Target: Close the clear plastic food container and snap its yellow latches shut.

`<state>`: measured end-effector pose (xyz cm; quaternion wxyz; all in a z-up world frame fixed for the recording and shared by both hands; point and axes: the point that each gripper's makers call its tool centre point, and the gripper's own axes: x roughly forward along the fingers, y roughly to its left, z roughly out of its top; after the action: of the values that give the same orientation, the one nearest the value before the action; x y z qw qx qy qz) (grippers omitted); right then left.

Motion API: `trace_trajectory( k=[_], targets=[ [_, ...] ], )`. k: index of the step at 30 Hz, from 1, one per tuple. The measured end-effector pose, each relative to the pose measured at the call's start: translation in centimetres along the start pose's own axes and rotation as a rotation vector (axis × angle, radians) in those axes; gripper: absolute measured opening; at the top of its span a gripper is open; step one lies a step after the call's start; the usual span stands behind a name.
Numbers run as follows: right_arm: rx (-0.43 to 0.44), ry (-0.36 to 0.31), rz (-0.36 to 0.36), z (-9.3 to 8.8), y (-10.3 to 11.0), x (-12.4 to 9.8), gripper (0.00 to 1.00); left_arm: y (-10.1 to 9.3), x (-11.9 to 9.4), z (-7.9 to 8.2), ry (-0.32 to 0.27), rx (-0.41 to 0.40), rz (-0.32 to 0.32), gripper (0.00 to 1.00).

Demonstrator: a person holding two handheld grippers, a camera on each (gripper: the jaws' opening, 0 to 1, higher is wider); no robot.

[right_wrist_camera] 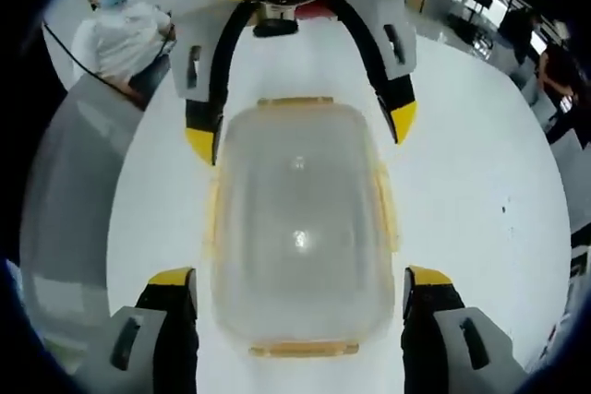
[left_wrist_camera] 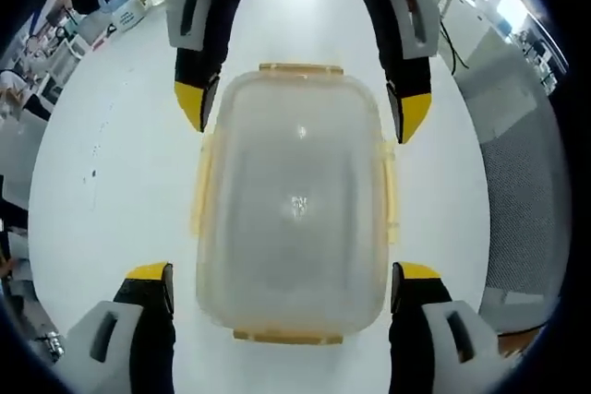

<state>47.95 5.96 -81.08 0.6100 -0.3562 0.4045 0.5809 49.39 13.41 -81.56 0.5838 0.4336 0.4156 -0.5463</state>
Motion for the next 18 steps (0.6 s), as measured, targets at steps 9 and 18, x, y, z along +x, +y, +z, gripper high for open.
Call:
trace_trajectory(
  k=[9, 18],
  targets=[
    [0.105, -0.116, -0.061, -0.2, 0.0, -1.8, 0.92, -0.4, -1.4, -0.8, -0.058, -0.108, 0.039, 0.99],
    [0.178, -0.183, -0.11, -0.7, 0.5, -3.2, 0.9, -1.2, -2.8, -1.3, -0.165, -0.285, 0.056, 0.99]
  ],
)
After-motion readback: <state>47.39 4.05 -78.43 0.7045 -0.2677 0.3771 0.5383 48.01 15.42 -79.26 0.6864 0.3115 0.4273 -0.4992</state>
